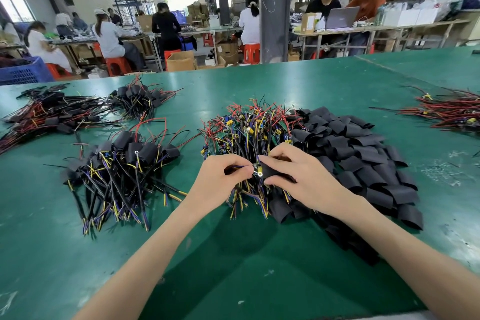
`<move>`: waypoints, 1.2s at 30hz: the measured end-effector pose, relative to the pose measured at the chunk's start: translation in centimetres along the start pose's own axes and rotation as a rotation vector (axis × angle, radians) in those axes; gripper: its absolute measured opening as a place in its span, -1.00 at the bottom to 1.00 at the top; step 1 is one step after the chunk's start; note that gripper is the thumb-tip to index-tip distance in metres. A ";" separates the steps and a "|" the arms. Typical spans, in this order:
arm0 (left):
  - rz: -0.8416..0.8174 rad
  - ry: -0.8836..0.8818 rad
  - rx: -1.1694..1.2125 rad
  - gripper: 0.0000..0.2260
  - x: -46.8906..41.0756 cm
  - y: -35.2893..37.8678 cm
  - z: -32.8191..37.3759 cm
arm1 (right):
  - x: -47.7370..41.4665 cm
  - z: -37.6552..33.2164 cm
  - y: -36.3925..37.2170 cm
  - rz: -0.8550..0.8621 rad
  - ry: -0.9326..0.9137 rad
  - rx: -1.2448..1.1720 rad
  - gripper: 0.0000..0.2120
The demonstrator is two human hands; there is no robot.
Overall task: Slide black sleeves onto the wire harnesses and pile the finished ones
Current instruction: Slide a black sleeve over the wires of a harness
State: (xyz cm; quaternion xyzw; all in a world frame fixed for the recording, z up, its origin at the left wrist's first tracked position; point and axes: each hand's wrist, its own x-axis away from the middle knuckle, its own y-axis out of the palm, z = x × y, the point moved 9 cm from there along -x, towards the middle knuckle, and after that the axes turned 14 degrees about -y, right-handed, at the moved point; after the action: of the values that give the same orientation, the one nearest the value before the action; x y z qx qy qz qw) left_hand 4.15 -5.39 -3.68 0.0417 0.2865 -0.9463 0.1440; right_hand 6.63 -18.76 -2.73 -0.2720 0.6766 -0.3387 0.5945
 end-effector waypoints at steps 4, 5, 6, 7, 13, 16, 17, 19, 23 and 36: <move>-0.048 -0.023 0.053 -0.82 0.0 0.2 -0.3 | -0.1 -0.5 0.2 -0.032 -0.047 0.073 -0.62; -0.053 -0.027 0.054 -0.83 0.0 0.3 -0.4 | -0.1 -0.6 0.2 -0.045 -0.057 0.091 -0.62; -0.055 -0.032 0.054 -0.83 0.0 0.3 -0.5 | -0.2 -0.7 0.3 -0.055 -0.064 0.103 -0.62; -0.055 -0.036 0.056 -0.83 -0.1 0.3 -0.5 | -0.2 -0.8 0.3 -0.062 -0.066 0.108 -0.62; -0.044 -0.007 0.038 -0.81 -0.1 0.2 -0.2 | -0.1 -0.5 0.4 -0.064 -0.003 -0.034 -0.61; -0.051 -0.005 0.032 -0.82 -0.1 0.4 -0.1 | -0.1 -0.3 0.5 -0.073 0.011 -0.045 -0.60; -0.055 -0.002 0.029 -0.81 -0.1 0.4 -0.1 | -0.1 -0.3 0.5 -0.076 0.013 -0.037 -0.60; -0.068 0.003 0.020 -0.78 0.0 0.5 -0.1 | -0.1 -0.6 0.5 -0.083 0.006 -0.003 -0.61; -0.080 -0.016 0.042 -0.78 -0.1 0.6 -0.4 | -0.1 -1.2 0.8 -0.124 -0.039 0.087 -0.61; -0.028 0.005 0.032 -0.78 -0.2 0.3 -0.3 | -0.1 -0.1 0.3 -0.029 0.106 -0.030 -0.63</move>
State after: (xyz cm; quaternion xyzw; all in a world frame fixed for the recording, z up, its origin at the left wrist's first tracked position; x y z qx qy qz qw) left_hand 4.41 -5.44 -4.09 0.0423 0.2724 -0.9525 0.1292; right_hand 6.59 -18.55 -2.88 -0.2722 0.7082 -0.3512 0.5487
